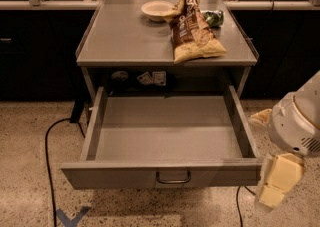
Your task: Close top drawer
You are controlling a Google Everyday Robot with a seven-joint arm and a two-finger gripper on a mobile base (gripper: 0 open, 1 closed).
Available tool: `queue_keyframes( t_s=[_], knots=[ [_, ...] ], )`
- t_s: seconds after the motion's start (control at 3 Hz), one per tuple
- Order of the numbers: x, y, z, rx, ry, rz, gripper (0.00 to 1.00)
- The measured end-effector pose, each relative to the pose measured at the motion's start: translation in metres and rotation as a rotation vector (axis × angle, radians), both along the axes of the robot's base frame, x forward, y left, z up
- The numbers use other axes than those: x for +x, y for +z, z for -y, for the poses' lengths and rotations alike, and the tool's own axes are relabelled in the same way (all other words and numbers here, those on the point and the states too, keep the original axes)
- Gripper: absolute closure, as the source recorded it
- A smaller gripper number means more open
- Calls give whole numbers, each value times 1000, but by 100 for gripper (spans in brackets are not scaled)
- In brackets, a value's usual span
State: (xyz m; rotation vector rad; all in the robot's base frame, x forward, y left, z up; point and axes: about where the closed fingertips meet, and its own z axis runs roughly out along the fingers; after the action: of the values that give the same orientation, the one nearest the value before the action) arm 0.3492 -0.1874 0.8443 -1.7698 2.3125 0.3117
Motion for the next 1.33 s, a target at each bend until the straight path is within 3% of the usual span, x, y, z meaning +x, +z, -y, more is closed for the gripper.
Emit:
queue_keyframes(
  t_s=[0.33,1.0,1.33],
  knots=[
    [0,0,0,0,0,0,0],
    [-20,-51,-17,62,-13,-69,0],
    [-30,-78,-32,78,13,-101,0]
  ],
)
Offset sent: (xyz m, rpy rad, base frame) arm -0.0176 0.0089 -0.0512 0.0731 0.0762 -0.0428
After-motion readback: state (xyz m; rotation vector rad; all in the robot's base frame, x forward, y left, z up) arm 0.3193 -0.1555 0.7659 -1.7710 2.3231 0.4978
